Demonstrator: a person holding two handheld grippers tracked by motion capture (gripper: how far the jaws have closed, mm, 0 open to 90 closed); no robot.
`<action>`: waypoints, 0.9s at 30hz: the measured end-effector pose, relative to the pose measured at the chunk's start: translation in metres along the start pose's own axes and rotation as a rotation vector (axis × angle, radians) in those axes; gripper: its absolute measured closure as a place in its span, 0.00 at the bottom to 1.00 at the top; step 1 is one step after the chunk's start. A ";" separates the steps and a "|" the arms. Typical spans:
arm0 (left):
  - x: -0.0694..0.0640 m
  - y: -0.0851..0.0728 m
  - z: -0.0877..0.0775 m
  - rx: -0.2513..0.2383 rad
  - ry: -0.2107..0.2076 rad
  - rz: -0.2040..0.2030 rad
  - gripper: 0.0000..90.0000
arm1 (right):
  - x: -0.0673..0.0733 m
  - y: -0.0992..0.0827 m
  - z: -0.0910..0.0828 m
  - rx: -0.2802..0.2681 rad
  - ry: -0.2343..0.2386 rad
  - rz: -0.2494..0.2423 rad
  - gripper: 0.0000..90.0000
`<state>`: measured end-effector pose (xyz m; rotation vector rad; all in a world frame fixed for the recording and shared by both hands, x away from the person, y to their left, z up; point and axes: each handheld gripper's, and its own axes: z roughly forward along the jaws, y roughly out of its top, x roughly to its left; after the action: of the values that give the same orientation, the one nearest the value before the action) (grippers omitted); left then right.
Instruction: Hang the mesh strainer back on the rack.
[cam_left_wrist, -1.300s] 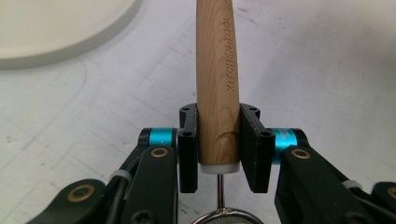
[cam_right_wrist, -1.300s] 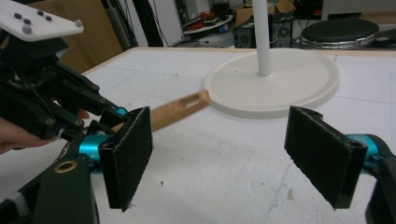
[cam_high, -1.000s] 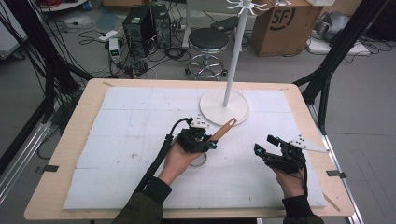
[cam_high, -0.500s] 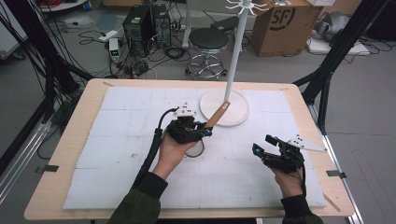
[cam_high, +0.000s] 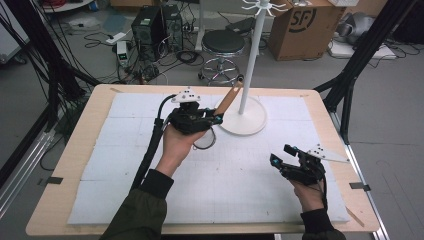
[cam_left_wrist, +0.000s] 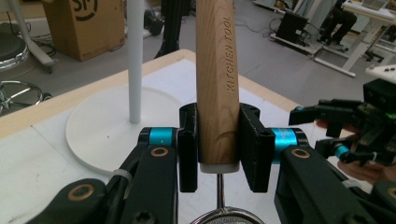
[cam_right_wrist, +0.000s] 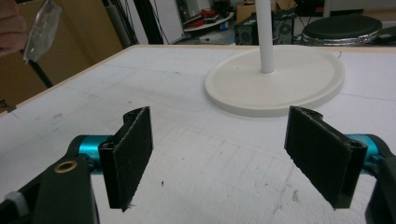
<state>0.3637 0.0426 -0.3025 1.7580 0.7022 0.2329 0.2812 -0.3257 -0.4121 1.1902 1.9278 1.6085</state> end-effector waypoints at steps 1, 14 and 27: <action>0.000 0.003 -0.001 -0.002 0.001 0.005 0.79 | 0.000 0.000 0.000 0.000 -0.001 0.002 0.25; 0.004 0.027 -0.004 -0.054 -0.019 0.001 0.79 | -0.002 0.000 -0.001 -0.004 0.001 0.011 0.25; 0.013 0.061 -0.002 -0.051 -0.023 0.007 0.79 | -0.006 0.000 -0.001 -0.006 0.013 0.030 0.25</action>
<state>0.3938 0.0424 -0.2478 1.7122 0.6676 0.2331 0.2842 -0.3307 -0.4135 1.2148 1.9205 1.6399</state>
